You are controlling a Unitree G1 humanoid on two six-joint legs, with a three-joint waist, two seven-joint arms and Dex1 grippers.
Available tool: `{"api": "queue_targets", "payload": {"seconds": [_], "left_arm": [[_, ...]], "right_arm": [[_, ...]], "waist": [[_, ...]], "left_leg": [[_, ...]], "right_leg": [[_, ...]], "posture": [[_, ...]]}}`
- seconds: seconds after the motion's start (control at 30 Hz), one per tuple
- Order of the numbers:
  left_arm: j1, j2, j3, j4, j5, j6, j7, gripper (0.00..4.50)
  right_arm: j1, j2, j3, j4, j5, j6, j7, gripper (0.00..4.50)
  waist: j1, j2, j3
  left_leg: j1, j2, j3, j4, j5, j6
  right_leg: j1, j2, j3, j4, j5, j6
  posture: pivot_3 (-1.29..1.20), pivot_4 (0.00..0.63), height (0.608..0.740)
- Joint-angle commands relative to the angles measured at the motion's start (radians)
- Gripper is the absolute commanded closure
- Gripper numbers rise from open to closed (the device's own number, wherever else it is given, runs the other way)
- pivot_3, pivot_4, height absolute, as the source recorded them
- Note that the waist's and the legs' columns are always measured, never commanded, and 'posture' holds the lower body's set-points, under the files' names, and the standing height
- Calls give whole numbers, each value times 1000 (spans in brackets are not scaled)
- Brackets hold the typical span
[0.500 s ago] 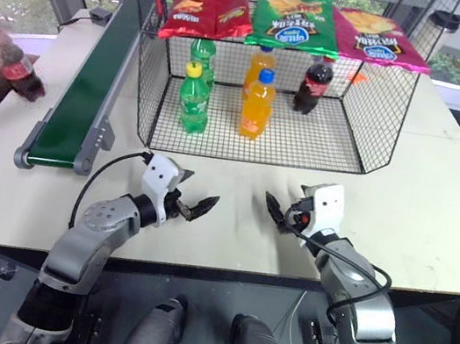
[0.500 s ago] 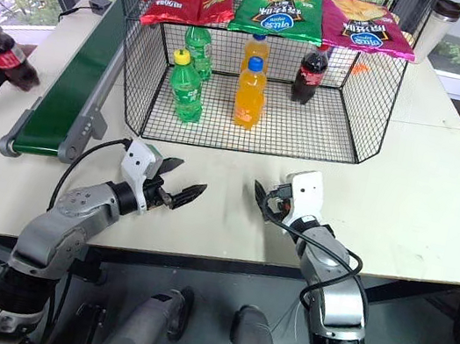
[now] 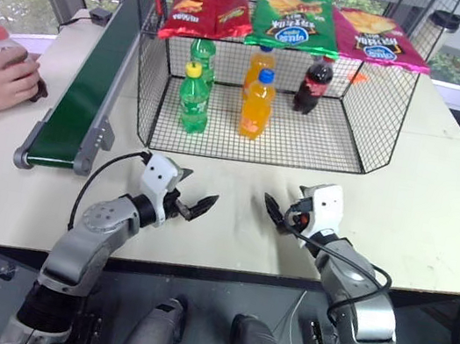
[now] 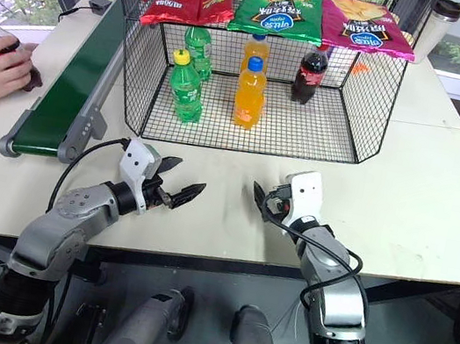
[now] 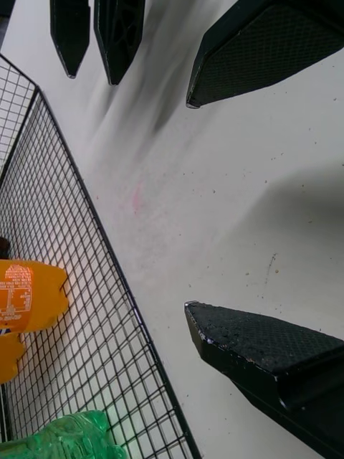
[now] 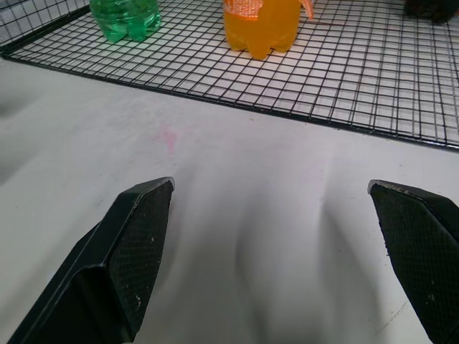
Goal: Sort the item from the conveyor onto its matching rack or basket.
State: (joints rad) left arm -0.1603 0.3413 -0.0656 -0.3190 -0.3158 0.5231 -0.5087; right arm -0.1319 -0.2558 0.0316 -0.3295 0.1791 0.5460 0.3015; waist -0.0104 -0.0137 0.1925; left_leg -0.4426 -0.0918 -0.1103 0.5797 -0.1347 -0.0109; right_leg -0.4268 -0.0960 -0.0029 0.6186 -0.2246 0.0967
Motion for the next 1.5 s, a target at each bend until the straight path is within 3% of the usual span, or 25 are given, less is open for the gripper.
{"api": "queue_targets", "payload": {"seconds": [0.03, 1.03, 1.23, 1.5], "left_arm": [[-1, 4, -2, -48, 0, -2, 5, 0], [21, 10, 23, -119, -3, 8, 51, 0], [17, 59, 119, -203, -18, 53, 86, 0], [81, 132, 394, -236, -90, 110, 131, 0]], "right_arm": [[-12, -6, -3, -46, 13, -3, 12, 54], [-46, -44, 28, -23, 9, 3, 110, 54], [-115, -122, 32, -40, 97, 30, 266, 54], [-238, -138, 45, -48, 215, 101, 376, 54]], "waist": [[0, 0, 0], [0, 0, 0], [-3, 0, 0], [-2, 0, 0]], "left_leg": [[0, 0, 0, 0, 0, 0], [0, 0, 0, 0, 0, 0], [0, 0, 0, 0, 0, 0], [0, 1, 0, 0, 0, 0]], "right_leg": [[0, 0, 0, 0, 0, 0], [0, 0, 0, 0, 0, 0], [0, 0, 0, 0, -1, 1], [0, 0, 0, 0, 0, 1]], "posture": [[0, 150, 738], [0, 150, 738], [0, 150, 738], [0, 150, 738]]}}
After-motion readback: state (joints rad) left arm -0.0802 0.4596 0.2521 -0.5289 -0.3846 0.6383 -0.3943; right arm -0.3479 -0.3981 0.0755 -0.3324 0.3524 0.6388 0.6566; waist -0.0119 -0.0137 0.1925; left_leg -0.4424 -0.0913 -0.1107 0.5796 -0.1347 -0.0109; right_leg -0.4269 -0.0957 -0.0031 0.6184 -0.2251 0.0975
